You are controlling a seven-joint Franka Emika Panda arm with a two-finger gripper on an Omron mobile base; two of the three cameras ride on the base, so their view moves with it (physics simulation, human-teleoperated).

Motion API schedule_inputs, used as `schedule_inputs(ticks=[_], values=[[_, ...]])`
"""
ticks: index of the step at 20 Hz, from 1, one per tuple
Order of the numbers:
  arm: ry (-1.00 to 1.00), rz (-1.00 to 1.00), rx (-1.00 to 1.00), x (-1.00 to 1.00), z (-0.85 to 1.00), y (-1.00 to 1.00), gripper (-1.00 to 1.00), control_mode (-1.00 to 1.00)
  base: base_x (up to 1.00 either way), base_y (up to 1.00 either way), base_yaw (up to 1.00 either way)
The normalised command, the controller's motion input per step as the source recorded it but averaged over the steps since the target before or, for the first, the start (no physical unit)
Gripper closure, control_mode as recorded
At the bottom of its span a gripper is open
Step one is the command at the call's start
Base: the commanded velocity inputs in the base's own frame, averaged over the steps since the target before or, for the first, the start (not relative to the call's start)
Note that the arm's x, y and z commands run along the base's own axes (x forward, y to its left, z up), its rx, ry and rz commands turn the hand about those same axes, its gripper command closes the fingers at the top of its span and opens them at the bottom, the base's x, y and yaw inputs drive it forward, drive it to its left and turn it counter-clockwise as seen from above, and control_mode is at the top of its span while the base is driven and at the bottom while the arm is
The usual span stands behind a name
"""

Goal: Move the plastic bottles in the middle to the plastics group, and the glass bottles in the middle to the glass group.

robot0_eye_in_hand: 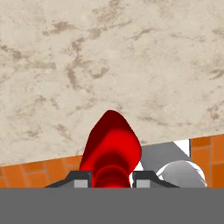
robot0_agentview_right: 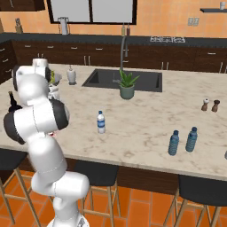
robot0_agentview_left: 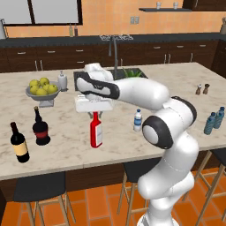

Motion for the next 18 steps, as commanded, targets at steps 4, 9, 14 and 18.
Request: schedule_inputs(ticks=[4,9,14,18], values=[[-0.01,0.0,-0.04,0.1,-0.06,0.75,1.0,-1.0,0.0,0.0,0.0],[-0.03,0.0,0.0,0.24,-0.05,0.61,1.0,-1.0,0.0,0.0,0.0],[0.01,0.0,0.0,0.1,-0.01,0.74,1.0,-1.0,0.0,0.0,0.0],[0.0,0.0,0.0,0.24,-0.12,0.73,1.0,-1.0,0.0,0.0,0.0]])
